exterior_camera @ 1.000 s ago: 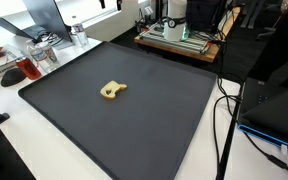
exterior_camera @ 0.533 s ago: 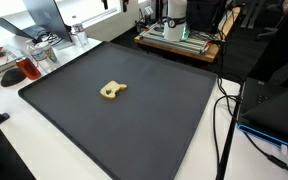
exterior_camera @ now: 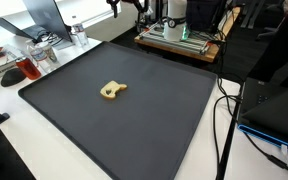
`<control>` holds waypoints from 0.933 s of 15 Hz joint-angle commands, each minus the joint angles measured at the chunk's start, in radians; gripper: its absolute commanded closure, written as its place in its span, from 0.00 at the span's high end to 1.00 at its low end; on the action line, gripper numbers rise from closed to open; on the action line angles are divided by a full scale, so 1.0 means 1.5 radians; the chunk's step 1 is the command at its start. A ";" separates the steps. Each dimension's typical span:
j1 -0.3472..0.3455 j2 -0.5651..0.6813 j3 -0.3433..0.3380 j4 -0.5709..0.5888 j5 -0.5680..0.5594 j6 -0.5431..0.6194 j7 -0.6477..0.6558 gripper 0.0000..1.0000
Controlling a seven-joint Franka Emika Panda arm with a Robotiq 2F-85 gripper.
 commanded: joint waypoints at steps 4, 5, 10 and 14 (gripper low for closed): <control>0.031 0.125 0.065 0.114 -0.120 -0.067 0.123 1.00; 0.037 0.141 0.069 0.129 -0.131 -0.075 0.134 1.00; 0.074 0.230 0.080 0.203 -0.203 -0.107 0.195 1.00; 0.101 0.298 0.070 0.257 -0.257 -0.115 0.253 1.00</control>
